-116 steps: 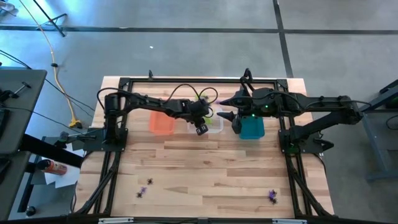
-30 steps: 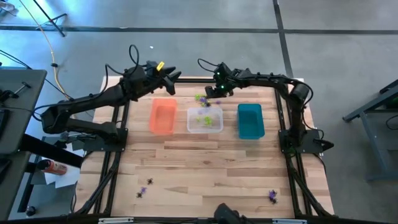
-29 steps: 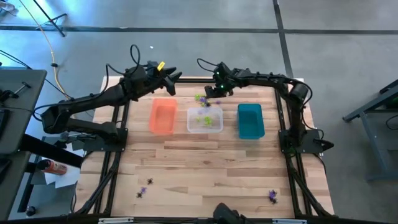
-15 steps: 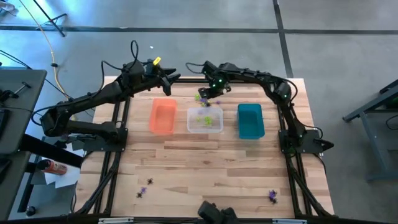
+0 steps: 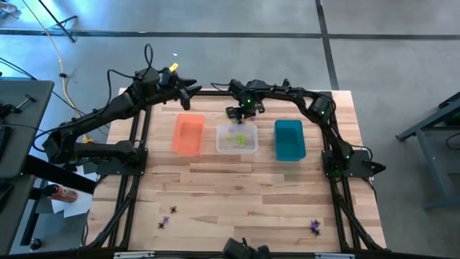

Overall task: Sort Halloween decoration
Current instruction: Put the green spider toy into the transparent bin

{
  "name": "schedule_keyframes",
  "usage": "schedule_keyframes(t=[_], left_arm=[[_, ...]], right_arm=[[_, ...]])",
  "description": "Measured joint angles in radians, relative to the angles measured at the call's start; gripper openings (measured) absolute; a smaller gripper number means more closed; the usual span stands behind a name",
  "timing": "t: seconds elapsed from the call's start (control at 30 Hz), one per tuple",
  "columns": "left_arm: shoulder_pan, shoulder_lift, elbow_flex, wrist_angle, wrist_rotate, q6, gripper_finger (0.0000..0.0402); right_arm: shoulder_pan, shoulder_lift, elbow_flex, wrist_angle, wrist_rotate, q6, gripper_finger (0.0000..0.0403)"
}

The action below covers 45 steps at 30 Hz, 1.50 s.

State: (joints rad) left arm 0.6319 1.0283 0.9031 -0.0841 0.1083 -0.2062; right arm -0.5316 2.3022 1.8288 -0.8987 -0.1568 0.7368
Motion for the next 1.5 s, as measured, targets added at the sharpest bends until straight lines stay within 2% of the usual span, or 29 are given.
schedule_keyframes(t=[0.17, 0.27, 0.53, 0.77, 0.97, 1.13, 1.3, 1.5], left_arm=[[0.000, 0.000, 0.000, -0.003, 0.037, 0.000, 0.0181], [0.000, 0.000, 0.000, -0.002, 0.036, 0.001, 0.0181], [0.025, 0.000, 0.000, -0.002, 0.036, 0.001, 0.0181], [0.064, 0.000, 0.000, -0.002, 0.036, 0.001, 0.0181], [0.094, 0.000, 0.000, -0.002, 0.033, 0.001, 0.0181], [0.109, 0.000, 0.000, -0.002, 0.030, 0.000, 0.0181], [0.108, 0.000, 0.000, -0.002, 0.030, -0.002, 0.0181], [0.108, 0.000, 0.000, -0.001, 0.030, -0.001, 0.0181]], right_arm=[[0.010, 0.001, 0.000, -0.002, 0.029, 0.007, 0.0137], [0.011, -0.001, 0.001, -0.005, 0.044, -0.019, 0.0122], [-0.004, -0.016, 0.039, -0.050, 0.044, -0.174, 0.0008], [-0.061, -0.077, 0.042, -0.044, 0.046, -0.283, 0.0002], [-0.107, -0.129, 0.042, -0.041, -0.008, -0.360, 0.0002], [-0.126, -0.132, 0.030, -0.028, -0.250, -0.360, 0.0003], [-0.095, -0.132, -0.028, 0.012, -0.192, -0.282, 0.0030], [-0.070, -0.131, -0.121, 0.117, -0.106, -0.148, 0.0126]])
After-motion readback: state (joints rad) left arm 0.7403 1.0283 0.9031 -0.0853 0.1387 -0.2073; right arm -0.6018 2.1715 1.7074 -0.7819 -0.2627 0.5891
